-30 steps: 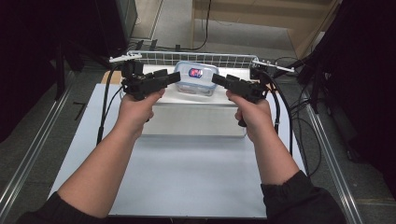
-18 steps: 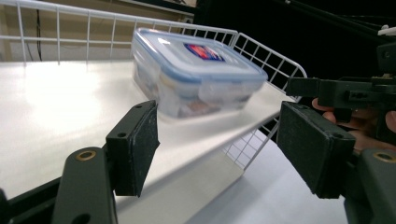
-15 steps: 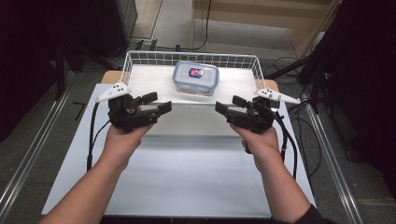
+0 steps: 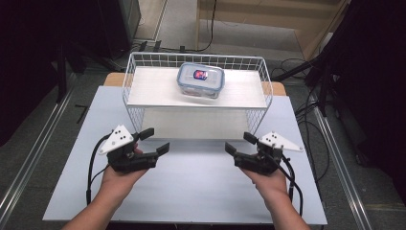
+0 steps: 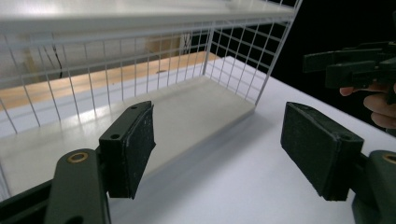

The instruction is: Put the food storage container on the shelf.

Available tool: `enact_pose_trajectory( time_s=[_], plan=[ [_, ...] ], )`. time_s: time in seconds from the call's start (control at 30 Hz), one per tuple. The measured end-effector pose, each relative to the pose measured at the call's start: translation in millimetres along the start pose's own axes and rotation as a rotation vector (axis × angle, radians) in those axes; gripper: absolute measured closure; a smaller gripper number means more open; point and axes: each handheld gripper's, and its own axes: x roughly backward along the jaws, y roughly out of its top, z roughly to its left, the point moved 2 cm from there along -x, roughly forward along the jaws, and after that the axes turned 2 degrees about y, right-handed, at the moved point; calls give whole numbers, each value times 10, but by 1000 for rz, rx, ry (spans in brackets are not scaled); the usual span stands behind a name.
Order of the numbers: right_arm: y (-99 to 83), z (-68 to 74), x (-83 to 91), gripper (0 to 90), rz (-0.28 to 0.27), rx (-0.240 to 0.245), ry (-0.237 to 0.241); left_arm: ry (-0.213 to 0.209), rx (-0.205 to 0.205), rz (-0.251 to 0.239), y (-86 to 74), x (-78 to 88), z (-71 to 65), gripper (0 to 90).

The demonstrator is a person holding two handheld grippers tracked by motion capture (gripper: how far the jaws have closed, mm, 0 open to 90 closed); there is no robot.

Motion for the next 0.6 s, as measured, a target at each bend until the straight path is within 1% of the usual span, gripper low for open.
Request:
enact_pose_trajectory(
  time_s=[0.07,0.2,0.27,0.3,0.33,0.37,0.4,0.43,0.47,0.5,0.53,0.57,0.6],
  plan=[
    [-180,-10,6,188,6,13,-17,-6,-12,25,-153,17,-19,246],
    [-502,-20,41,168,13,37,-50,12,-52,101,-488,32,-44,217],
    [-645,-12,68,142,13,53,-57,24,-85,135,-686,39,-62,172],
    [-706,-3,83,140,16,62,-62,30,-108,151,-806,43,-73,136],
    [-752,13,99,137,28,63,-65,34,-120,178,-907,34,-88,107],
    [-778,32,112,137,35,71,-70,22,-133,224,-954,5,-102,92],
    [-786,51,121,137,35,88,-70,25,-158,244,-957,-16,-116,78],
    [-783,71,129,137,29,94,-71,33,-165,241,-940,-19,-126,68],
    [-770,88,133,137,18,97,-70,32,-149,224,-920,-22,-119,69],
    [-754,102,134,138,10,99,-68,30,-121,213,-902,-25,-110,69],
    [-738,118,133,138,4,99,-65,27,-107,206,-889,-28,-102,66],
    [-725,128,133,138,0,109,-68,26,-107,199,-882,-30,-103,64],
    [-716,134,133,138,-6,120,-69,30,-120,202,-878,-27,-104,65]
  ],
)
